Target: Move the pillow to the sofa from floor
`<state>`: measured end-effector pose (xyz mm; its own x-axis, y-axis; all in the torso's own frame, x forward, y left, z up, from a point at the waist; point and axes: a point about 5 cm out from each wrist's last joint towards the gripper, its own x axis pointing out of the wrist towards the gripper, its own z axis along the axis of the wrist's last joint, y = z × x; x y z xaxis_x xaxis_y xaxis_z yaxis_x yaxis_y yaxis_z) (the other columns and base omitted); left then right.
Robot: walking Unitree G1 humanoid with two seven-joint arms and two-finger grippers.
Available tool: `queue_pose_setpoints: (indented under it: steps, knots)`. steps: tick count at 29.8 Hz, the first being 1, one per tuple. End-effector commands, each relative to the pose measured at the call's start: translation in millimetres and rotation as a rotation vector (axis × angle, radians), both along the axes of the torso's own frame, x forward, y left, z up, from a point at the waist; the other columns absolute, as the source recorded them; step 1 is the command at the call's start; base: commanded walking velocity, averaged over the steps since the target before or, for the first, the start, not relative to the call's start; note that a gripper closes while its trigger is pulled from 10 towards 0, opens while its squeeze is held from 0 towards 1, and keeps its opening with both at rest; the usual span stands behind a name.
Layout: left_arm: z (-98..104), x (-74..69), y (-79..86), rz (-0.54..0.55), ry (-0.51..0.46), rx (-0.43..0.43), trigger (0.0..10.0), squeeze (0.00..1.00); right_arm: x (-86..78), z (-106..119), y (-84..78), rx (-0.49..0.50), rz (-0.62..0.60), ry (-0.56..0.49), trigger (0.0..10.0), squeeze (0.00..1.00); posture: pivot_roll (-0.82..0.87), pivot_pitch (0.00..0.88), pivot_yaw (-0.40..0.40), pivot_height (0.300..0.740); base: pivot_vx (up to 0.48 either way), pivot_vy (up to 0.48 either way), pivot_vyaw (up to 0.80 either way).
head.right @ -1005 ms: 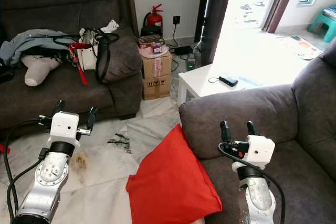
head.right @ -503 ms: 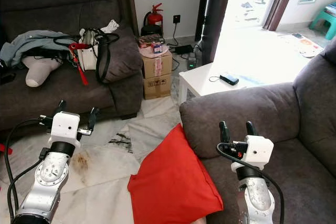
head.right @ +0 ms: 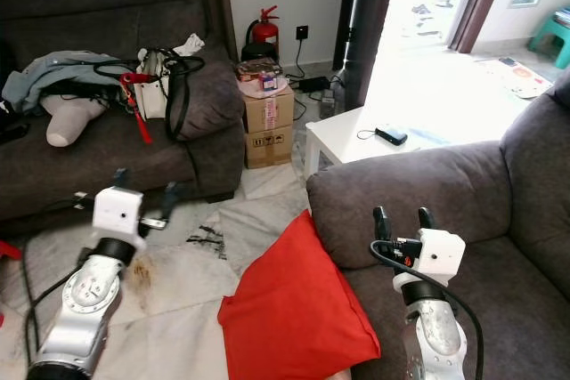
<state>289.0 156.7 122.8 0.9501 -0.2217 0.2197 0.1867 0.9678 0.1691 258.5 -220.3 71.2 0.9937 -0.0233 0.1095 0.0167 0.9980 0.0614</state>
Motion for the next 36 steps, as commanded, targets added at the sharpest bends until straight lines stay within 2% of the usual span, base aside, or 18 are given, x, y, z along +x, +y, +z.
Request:
queue_pose_setpoints:
  steps: [1,8,9,13,18,36]
  knots:
    - [7.5,3.0,-2.9,-0.024,0.003,-0.04,10.0,0.0,1.5,0.0,-1.8,0.01,-0.002,0.008,10.0,0.0,-0.02,0.0,0.005,0.74,0.0,0.0,0.0]
    - [-4.6,0.1,-7.9,-0.069,0.067,-0.046,10.0,0.0,0.9,-0.6,-2.6,0.01,0.003,0.015,10.0,0.0,-0.03,0.0,0.002,0.74,0.0,0.0,0.0]
    - [-7.5,-1.1,-7.3,-0.079,0.091,-0.078,10.0,0.0,1.0,-0.6,-3.6,0.012,0.002,0.018,10.0,0.0,-0.02,0.0,0.0,0.74,0.0,0.0,0.0]
    - [-9.9,-3.0,-7.0,-0.111,0.13,-0.119,10.0,0.0,1.3,-1.1,-4.9,0.017,0.004,0.023,10.0,0.0,-0.02,0.0,-0.005,0.74,0.0,0.0,0.0]
    - [-11.5,-3.6,-4.9,-0.105,0.13,-0.047,10.0,0.0,2.3,0.3,-4.7,0.019,0.008,0.02,10.0,0.0,-0.02,0.0,-0.007,0.74,0.0,0.0,0.0]
    - [-8.8,-2.3,-0.5,-0.064,0.108,-0.007,10.0,0.0,0.8,0.9,-4.1,0.008,0.011,0.012,10.0,0.0,-0.02,0.0,-0.004,0.74,0.0,0.0,0.0]
